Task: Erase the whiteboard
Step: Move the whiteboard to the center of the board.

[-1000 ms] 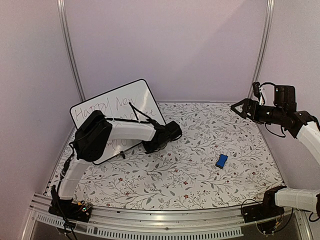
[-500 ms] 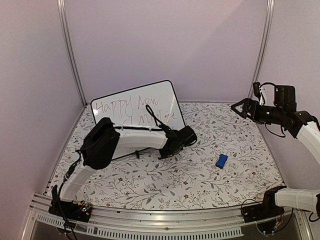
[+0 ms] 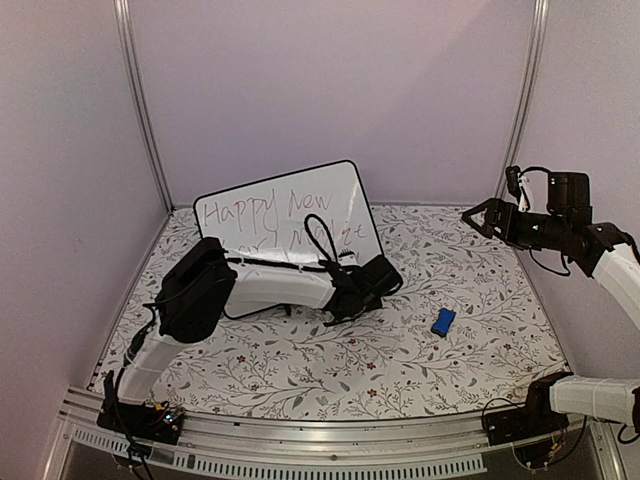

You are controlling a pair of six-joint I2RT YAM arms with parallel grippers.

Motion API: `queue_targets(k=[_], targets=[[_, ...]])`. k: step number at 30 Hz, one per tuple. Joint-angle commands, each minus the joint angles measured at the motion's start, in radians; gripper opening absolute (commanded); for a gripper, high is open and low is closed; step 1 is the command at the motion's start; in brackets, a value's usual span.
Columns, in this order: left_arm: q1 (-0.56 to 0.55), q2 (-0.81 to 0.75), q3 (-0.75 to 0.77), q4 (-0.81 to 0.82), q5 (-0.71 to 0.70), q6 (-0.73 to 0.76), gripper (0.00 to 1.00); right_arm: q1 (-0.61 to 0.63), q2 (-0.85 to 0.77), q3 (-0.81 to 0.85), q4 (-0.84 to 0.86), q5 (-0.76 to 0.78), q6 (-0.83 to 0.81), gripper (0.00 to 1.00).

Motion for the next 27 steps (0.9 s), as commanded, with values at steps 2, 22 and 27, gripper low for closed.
queue_targets(k=[2, 22, 27], targets=[[-0.048, -0.110, -0.060, 0.107, 0.103, 0.078, 0.76, 0.005, 0.009, 0.018, -0.011, 0.010, -0.010, 0.99], [-0.063, -1.014, -0.707, 0.237, 0.157, 0.400, 1.00, 0.024, 0.011, -0.039, 0.049, 0.018, -0.032, 0.99], [0.051, -1.349, -0.895, 0.200, 0.117, 0.467, 1.00, 0.088, 0.052, -0.057, 0.073, 0.064, -0.031, 0.99]])
